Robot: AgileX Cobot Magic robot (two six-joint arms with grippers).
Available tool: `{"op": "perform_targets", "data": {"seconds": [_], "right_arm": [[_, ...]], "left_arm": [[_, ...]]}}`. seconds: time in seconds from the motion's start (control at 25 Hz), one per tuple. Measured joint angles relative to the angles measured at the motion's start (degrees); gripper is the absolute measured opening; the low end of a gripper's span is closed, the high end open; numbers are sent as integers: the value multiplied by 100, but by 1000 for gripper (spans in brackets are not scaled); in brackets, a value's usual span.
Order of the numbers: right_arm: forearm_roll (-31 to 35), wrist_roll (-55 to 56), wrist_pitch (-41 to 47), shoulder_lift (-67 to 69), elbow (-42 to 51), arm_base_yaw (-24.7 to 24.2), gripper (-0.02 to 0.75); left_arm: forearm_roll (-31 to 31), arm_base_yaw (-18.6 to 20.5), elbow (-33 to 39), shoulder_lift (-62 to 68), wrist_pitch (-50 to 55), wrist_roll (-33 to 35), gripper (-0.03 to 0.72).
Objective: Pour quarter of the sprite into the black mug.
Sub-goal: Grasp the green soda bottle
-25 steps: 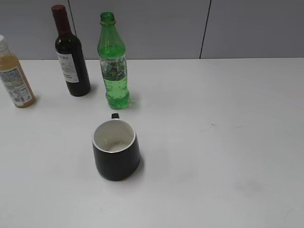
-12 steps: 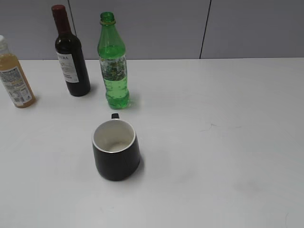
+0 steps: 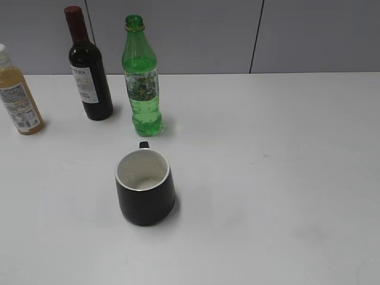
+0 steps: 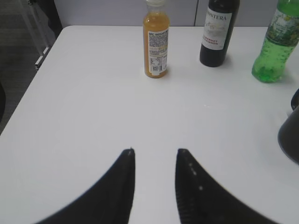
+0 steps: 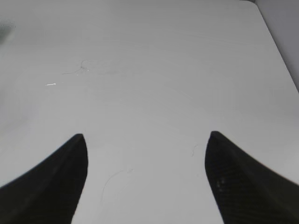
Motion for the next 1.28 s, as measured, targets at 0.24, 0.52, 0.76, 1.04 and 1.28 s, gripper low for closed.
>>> {"op": "perform_targets", "data": {"seconds": [0.24, 0.52, 0.76, 1.04, 1.28], "right_arm": [[0, 0, 0, 0, 0, 0, 591], [0, 0, 0, 0, 0, 0, 591], [0, -5, 0, 0, 0, 0, 591], [0, 2, 0, 0, 0, 0, 591], [0, 2, 0, 0, 0, 0, 591]], "left_arm": [[0, 0, 0, 0, 0, 0, 372], [-10, 0, 0, 0, 0, 0, 626], [-71, 0, 0, 0, 0, 0, 606], [-111, 0, 0, 0, 0, 116, 594], [-202, 0, -65, 381, -156, 346, 594]]}}
